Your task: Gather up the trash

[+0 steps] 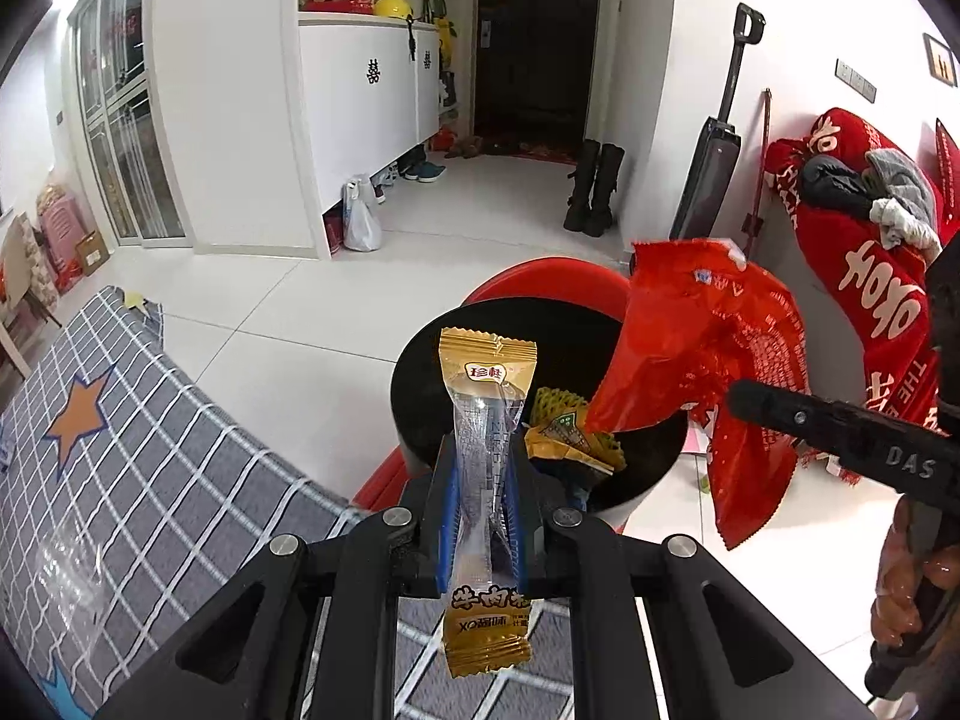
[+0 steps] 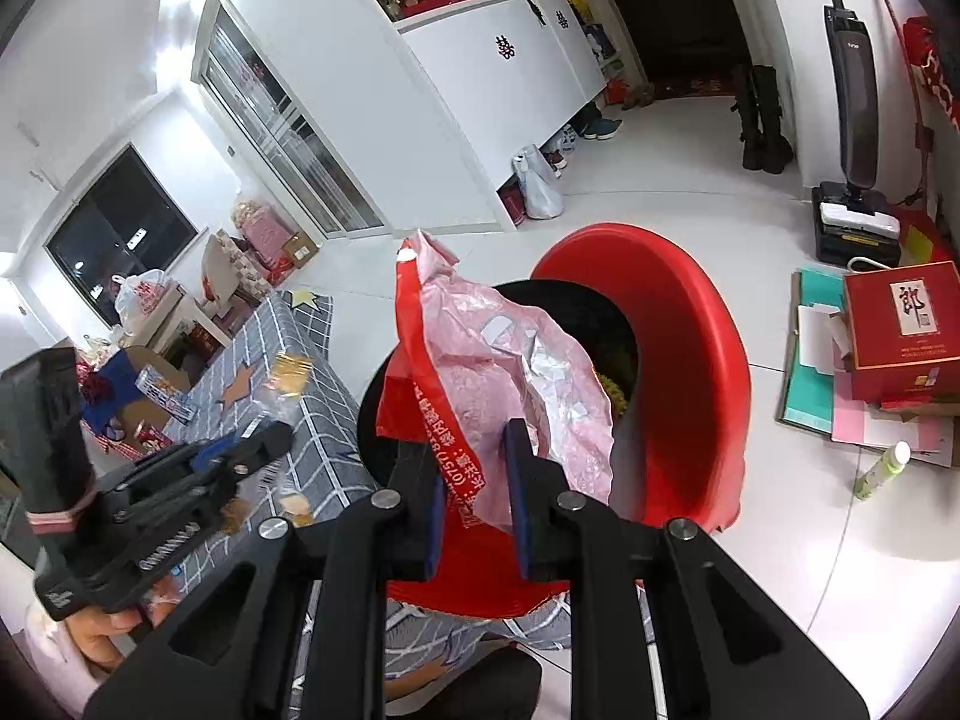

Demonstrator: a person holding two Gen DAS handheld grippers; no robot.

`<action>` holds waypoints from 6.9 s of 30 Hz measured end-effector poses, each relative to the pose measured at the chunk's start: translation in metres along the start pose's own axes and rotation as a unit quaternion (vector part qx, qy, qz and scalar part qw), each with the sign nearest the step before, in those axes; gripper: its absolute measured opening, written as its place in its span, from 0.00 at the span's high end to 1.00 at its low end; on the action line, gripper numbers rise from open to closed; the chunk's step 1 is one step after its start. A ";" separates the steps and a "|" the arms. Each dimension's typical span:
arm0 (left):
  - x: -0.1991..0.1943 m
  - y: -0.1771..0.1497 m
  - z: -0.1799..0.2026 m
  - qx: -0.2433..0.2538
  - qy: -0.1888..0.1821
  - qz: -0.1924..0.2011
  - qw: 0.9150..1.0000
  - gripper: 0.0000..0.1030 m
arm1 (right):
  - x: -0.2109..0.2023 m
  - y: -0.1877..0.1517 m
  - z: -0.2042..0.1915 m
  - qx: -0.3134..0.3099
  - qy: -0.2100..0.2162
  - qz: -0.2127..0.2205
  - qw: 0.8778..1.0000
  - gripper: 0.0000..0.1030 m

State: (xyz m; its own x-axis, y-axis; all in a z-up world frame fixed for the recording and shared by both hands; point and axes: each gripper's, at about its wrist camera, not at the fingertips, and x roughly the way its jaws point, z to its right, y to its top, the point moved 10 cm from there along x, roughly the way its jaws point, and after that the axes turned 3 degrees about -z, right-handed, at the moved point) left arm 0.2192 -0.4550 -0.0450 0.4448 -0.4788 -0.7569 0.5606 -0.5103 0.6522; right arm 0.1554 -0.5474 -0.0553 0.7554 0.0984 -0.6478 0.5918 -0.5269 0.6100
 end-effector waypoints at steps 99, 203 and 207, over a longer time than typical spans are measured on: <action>-0.107 -0.077 -0.096 -0.077 0.107 0.090 0.987 0.00 | -0.019 -0.030 -0.104 -0.112 -0.049 0.066 0.990 0.00; -0.187 -0.200 -0.174 -0.145 0.212 0.165 0.952 0.00 | -0.046 -0.122 -0.196 -0.193 -0.106 0.188 0.957 0.00; -0.187 -0.200 -0.174 -0.144 0.212 0.165 0.952 0.00 | -0.046 -0.122 -0.196 -0.193 -0.106 0.188 0.957 0.00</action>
State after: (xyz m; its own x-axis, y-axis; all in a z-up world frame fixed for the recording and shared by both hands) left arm 0.1455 -0.1393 -0.0412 0.8378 -0.2163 -0.5014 0.4829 -0.1350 0.8652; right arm 0.1038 -0.3224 -0.0104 0.8855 -0.2317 -0.4027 0.3801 -0.1370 0.9147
